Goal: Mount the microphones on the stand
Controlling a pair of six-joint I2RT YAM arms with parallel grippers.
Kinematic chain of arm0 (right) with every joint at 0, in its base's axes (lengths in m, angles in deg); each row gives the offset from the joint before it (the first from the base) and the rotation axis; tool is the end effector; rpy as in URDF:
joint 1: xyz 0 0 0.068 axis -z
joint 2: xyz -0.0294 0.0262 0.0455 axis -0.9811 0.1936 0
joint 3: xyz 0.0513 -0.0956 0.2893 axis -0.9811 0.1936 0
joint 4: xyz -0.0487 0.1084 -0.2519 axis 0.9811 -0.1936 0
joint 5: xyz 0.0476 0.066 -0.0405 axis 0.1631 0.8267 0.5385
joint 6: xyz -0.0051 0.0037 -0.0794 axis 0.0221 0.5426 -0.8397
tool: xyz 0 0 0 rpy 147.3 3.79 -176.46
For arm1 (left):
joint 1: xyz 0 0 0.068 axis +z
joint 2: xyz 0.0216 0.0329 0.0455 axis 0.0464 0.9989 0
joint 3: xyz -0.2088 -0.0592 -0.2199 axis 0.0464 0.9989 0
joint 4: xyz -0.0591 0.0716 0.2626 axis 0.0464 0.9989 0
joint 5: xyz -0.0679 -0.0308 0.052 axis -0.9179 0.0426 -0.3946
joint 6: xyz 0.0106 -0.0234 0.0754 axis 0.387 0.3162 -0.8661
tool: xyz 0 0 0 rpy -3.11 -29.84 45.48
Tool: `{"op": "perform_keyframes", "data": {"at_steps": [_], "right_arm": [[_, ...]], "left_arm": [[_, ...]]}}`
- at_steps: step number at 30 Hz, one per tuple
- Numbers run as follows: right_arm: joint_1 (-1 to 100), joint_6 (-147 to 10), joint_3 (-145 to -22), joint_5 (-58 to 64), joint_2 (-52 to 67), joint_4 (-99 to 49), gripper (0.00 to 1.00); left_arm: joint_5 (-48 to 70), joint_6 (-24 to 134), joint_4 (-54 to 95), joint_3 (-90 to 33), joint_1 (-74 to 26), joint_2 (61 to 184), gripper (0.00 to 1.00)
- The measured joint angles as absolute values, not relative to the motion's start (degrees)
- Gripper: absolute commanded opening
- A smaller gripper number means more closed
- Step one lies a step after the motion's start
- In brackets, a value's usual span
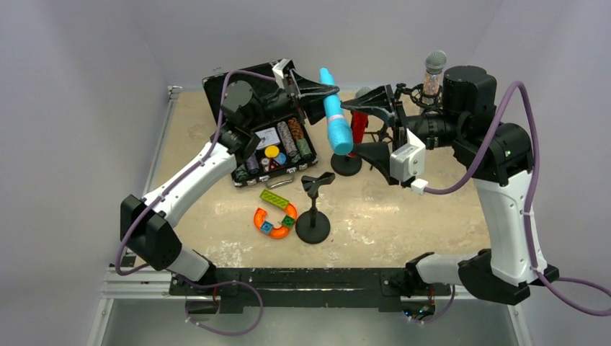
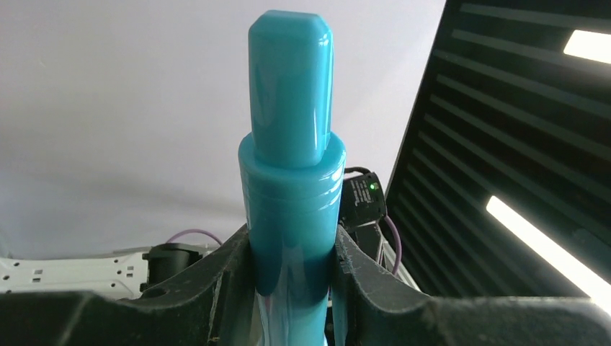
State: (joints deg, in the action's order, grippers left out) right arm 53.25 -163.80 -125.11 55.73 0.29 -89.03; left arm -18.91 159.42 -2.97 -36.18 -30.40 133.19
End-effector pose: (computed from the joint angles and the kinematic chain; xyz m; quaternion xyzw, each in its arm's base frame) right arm 0.1449 0.1355 0.5869 -0.7532 0.1530 0.1039 0.6312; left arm 0.3031 -0.2483 0.4859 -0.1622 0.5873 -0.7927 0.0206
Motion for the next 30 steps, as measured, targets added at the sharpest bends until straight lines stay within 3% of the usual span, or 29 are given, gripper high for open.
{"op": "perform_keyframes", "data": {"at_steps": [5,16,20,22,23,25,28,30], "right_arm": [[52.0,-168.4,-125.1,54.3,1.3,-88.2,0.89],[46.3,-169.4,-124.8,49.3,5.3,-82.3,0.64],[43.7,-170.4,-124.8,46.7,5.8,-81.5,0.46],[43.1,-170.8,-124.9,46.0,5.8,-80.7,0.29],[43.0,-170.9,-125.1,45.8,5.8,-80.4,0.21],[42.5,-172.1,-125.5,45.5,5.8,-79.9,0.1],[42.2,-171.4,-126.0,45.2,6.0,-80.7,0.04],[42.1,-169.7,-126.5,45.3,6.2,-80.8,0.03]], "left_arm": [[-20.8,161.3,-5.3,-38.2,-30.4,133.1,0.0],[-23.4,162.2,-8.0,-37.5,-30.4,131.4,0.0],[-24.4,162.2,-8.1,-37.1,-30.4,131.4,0.0],[-24.9,162.1,-8.1,-37.1,-30.4,131.4,0.0],[-25.1,162.2,-8.1,-37.1,-30.4,131.4,0.04],[-25.2,164.0,-7.9,-36.9,-30.4,131.4,0.23],[-25.2,164.8,-9.4,-36.2,-30.5,131.4,0.56],[-25.1,164.6,-10.5,-35.8,-30.5,131.4,0.73]]}}
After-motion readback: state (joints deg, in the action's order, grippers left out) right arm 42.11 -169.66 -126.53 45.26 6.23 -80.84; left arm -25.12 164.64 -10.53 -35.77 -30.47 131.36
